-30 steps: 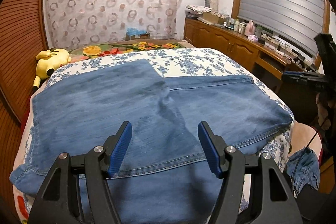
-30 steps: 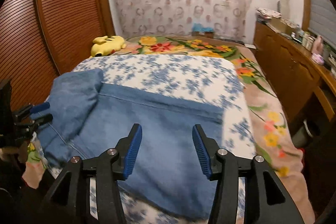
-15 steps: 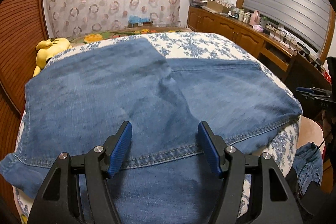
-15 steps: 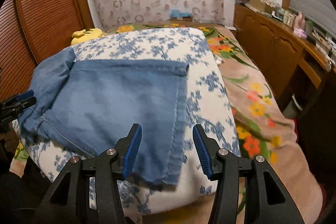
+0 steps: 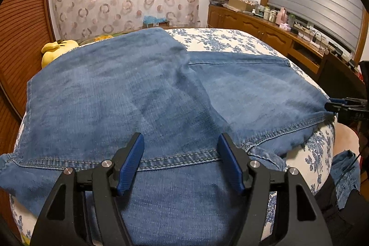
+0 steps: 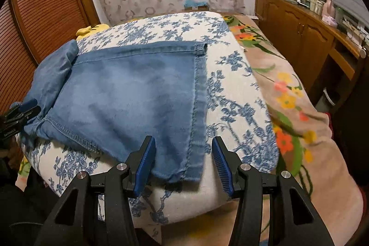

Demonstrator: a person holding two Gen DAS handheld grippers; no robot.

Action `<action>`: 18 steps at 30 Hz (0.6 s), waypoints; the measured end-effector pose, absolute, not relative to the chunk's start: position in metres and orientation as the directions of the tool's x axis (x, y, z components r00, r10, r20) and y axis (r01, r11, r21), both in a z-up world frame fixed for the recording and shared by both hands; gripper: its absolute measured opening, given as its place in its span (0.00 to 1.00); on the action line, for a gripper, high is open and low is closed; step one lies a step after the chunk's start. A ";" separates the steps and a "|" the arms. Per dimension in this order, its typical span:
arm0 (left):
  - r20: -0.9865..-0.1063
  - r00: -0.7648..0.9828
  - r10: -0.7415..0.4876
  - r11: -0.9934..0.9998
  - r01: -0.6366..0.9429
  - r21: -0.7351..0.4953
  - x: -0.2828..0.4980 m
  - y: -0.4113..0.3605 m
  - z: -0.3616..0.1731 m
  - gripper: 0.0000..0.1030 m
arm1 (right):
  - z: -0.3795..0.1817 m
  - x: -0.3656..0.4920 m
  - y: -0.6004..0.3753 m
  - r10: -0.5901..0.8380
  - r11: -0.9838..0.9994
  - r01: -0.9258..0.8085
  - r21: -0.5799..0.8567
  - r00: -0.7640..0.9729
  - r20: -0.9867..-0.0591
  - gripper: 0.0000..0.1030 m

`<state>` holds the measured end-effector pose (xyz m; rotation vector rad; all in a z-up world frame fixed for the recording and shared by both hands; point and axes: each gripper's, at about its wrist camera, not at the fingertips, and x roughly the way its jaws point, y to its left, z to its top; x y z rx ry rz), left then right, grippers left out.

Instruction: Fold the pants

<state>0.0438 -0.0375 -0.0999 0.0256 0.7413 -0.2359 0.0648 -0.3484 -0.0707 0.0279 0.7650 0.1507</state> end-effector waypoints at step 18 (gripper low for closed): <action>-0.668 0.714 -0.209 0.974 0.212 -0.079 0.041 -0.032 -0.096 0.66 | -0.075 0.065 -0.341 0.123 0.981 -0.193 -0.028 0.720 -0.683 0.15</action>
